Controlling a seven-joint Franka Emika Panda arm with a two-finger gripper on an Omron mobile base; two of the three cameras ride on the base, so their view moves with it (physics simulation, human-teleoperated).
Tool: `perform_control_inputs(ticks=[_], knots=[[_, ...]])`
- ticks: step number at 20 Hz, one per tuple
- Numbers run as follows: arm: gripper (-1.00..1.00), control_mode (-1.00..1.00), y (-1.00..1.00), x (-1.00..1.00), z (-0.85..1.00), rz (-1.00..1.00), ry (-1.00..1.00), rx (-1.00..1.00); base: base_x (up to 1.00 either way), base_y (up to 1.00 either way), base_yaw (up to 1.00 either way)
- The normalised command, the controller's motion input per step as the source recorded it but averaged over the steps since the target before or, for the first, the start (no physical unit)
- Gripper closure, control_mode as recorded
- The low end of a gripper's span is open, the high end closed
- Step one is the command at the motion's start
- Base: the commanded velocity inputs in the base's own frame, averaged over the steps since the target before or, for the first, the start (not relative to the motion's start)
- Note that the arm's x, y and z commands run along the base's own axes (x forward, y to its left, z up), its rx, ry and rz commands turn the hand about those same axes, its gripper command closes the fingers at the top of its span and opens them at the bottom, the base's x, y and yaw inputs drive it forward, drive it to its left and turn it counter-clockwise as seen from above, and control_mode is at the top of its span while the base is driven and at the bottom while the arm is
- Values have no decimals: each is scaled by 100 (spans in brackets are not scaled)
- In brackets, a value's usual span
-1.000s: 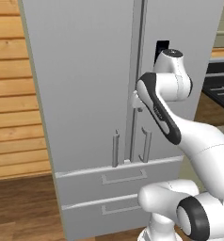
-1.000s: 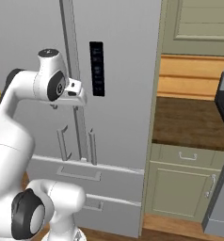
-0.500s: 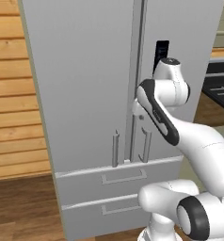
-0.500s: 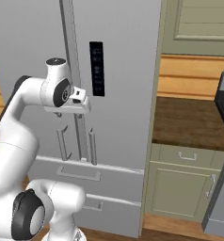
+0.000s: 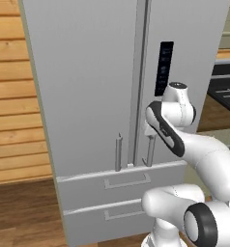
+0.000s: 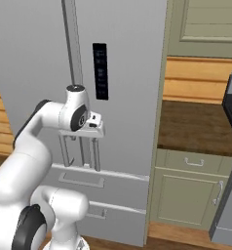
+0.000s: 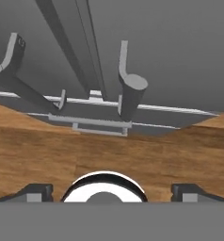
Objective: Take the strawberry from the fridge and place it on top of the pancake, located on the dining counter.
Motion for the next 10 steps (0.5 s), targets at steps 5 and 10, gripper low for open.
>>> perform_control_inputs(ticks=[5,10], knots=[[-100,-100,-9,29,-49,2,-7,0,0,0,0],[-100,-100,-6,46,-18,0,0,0,0,0,0]])
